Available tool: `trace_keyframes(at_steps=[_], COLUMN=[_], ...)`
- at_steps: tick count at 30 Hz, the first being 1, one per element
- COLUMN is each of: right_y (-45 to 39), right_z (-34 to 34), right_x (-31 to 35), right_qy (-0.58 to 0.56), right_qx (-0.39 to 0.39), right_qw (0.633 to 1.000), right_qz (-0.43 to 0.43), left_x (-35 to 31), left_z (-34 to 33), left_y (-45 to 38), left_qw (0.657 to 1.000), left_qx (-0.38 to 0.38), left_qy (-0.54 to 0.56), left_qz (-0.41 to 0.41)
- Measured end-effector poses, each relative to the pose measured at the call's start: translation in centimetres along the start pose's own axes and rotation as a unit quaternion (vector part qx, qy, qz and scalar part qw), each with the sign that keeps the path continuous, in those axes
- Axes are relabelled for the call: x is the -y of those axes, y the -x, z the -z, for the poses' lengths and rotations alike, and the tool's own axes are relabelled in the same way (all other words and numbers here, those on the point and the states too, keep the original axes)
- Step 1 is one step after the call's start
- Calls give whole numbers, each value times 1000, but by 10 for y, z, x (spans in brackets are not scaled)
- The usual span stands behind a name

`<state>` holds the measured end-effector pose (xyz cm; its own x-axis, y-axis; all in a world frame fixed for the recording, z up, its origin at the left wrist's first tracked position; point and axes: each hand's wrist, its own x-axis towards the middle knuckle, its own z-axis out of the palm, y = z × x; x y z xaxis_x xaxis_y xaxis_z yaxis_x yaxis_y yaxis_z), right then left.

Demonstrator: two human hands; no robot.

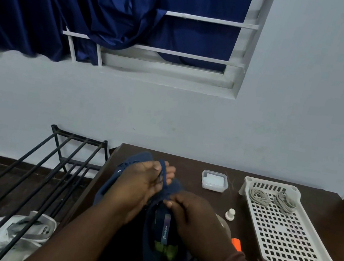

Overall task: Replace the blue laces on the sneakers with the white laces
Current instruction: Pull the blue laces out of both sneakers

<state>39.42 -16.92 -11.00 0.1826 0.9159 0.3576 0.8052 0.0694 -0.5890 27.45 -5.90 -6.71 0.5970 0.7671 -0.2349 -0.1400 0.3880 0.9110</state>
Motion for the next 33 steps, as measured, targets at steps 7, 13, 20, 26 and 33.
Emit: trace_keyframes(at_steps=[7,13,20,26,33], right_y=[-14,-11,-3,-3,-13], right_z=[37,54,29,20,53], right_x=[-2,-11,-16,-1,2], right_qy=[172,33,-29,41,79], right_qx=[-52,-114,4,43,-52], right_qw=[983,993,998,998,995], right_qz=[41,-27,-56,28,12], left_x=[5,2,-2,4,10], left_z=[0,0,-1,-3,-4], left_y=[13,17,8,4,14], left_qw=[900,940,978,980,872], left_qx=[113,253,168,37,146], left_qy=[-417,-223,109,-183,-458], left_qz=[-61,59,62,-62,-93])
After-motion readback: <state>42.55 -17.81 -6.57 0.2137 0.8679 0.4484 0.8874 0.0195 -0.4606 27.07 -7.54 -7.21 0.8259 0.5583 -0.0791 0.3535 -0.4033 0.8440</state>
